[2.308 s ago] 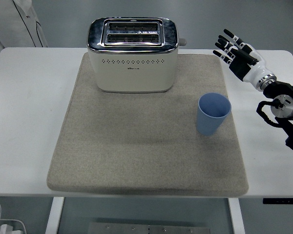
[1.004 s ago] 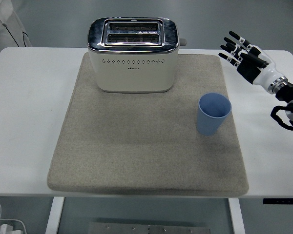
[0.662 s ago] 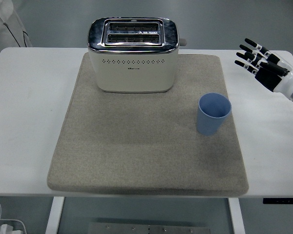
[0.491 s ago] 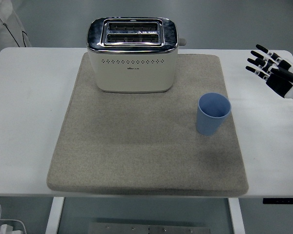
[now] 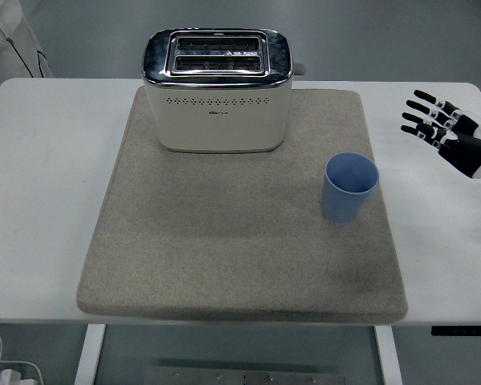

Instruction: Put the water cup in front of the bread machine

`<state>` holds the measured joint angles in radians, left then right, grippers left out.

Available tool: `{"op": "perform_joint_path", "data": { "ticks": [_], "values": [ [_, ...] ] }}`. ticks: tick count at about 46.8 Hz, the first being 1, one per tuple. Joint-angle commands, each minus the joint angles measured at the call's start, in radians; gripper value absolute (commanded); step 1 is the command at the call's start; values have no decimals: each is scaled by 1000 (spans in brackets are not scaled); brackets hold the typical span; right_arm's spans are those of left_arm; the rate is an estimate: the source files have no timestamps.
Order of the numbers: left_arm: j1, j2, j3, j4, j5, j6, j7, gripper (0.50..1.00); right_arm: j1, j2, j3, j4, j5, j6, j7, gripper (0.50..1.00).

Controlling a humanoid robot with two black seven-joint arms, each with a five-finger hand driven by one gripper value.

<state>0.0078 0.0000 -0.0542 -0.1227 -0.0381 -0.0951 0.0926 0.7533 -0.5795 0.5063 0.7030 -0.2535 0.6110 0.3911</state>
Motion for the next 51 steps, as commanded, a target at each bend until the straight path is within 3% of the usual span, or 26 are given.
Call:
{"op": "perform_joint_path", "data": {
  "ticks": [1,24,51],
  "values": [
    [0,0,1,0,0,0,-1,1000,-11,-13,0,15,-33,0,29,928],
    [0,0,1,0,0,0,-1,1000,-104,-42,3,69,-256,0,220,930],
    [0,0,1,0,0,0,-1,1000,-137,1,28,132,-374,0,220,928]
  ]
}}
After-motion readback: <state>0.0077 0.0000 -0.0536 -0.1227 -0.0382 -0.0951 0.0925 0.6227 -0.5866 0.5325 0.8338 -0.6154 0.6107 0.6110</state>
